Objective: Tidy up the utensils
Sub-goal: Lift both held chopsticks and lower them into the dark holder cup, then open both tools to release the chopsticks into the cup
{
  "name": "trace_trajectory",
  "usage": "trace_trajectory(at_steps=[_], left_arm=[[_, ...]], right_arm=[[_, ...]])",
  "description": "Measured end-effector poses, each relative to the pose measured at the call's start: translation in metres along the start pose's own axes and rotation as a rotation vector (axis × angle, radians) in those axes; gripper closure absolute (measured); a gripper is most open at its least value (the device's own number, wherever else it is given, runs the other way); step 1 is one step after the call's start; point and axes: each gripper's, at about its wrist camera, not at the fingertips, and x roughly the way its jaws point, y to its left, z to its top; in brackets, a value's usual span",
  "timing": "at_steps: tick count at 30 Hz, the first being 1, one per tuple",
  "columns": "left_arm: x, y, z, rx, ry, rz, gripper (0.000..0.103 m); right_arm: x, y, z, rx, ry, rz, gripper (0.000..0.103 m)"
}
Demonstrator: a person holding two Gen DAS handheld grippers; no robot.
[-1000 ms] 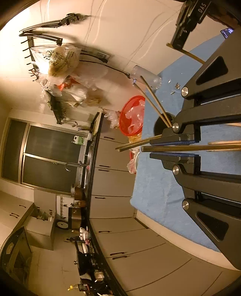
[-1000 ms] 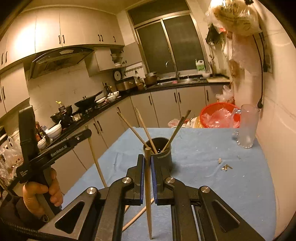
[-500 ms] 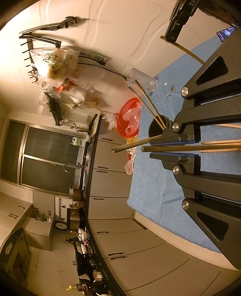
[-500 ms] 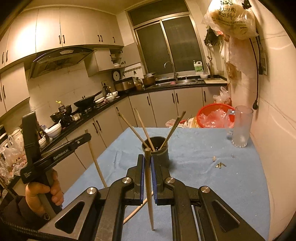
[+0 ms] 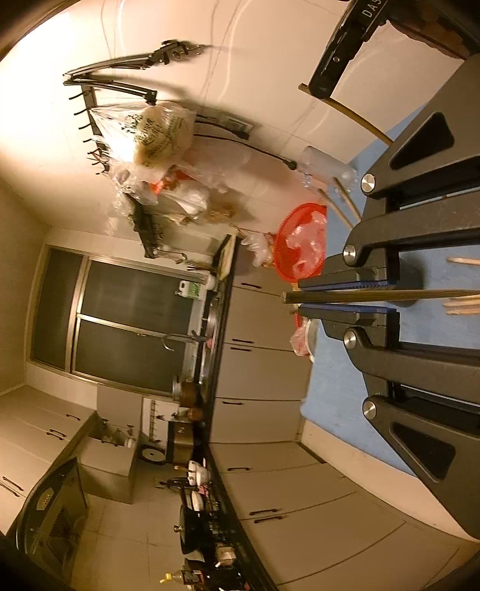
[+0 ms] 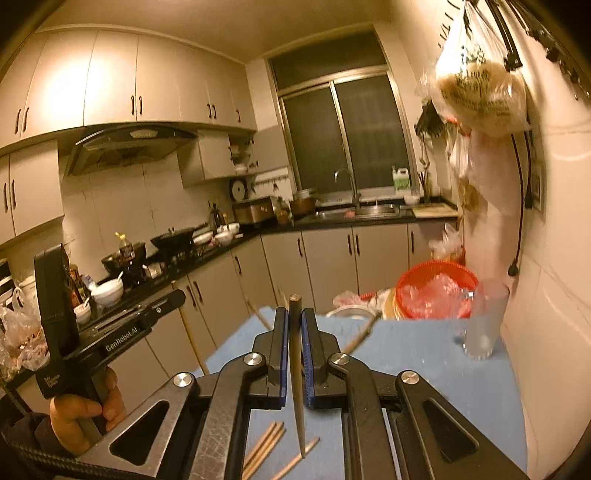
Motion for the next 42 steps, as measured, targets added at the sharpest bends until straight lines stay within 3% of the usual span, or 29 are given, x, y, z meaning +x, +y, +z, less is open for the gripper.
trace_trajectory(at_steps=[19, 27, 42], left_arm=[[0.06, -0.007, 0.06, -0.083, -0.126, 0.01, 0.097], [0.094, -0.011, 0.054, -0.101, -0.115, 0.019, 0.097], [0.126, -0.004, 0.015, -0.076, -0.028, 0.041, 0.097]], right_arm=[[0.038, -0.015, 0.044, 0.038, -0.124, -0.037, 0.096], [0.063, -0.017, 0.049, 0.042, -0.139, -0.043, 0.096], [0.105, -0.037, 0.012, 0.063, -0.048, -0.06, 0.096]])
